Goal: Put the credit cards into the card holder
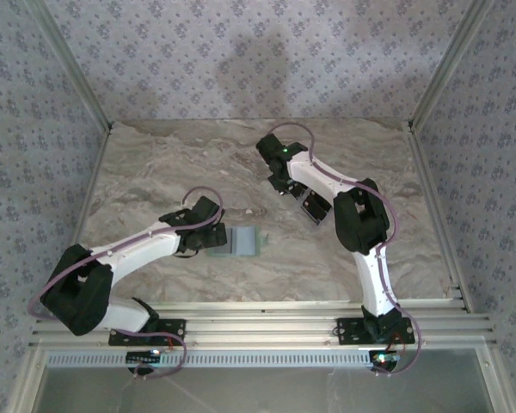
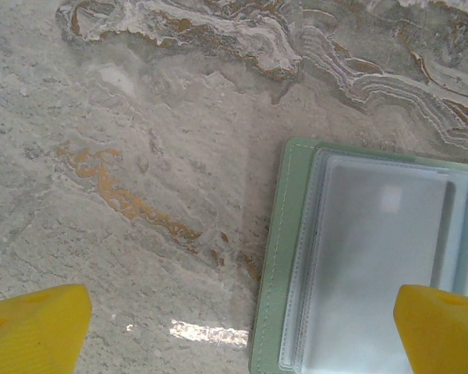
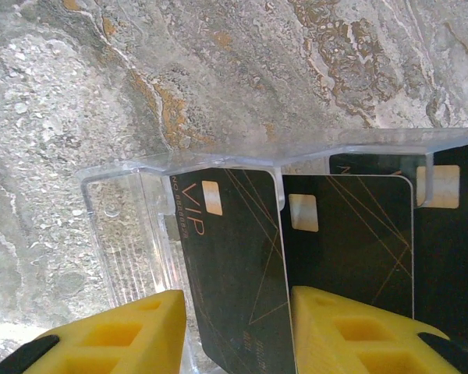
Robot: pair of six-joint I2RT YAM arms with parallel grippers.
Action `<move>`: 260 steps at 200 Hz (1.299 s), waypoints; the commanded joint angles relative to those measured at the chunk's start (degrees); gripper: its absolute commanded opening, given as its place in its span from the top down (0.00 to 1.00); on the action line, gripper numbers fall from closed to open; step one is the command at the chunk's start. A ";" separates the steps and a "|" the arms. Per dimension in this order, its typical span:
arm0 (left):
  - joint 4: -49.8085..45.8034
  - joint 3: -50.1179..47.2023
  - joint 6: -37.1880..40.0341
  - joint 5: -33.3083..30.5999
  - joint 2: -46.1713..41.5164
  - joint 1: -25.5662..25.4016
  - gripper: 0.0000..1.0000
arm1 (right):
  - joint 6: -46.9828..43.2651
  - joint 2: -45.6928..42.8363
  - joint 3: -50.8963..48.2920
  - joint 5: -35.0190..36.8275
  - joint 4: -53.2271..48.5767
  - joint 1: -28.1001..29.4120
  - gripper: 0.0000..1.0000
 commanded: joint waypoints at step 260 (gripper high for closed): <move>-0.15 1.48 1.07 1.14 0.76 0.42 0.00 | -0.13 -3.42 1.10 -7.71 -1.79 -2.46 0.78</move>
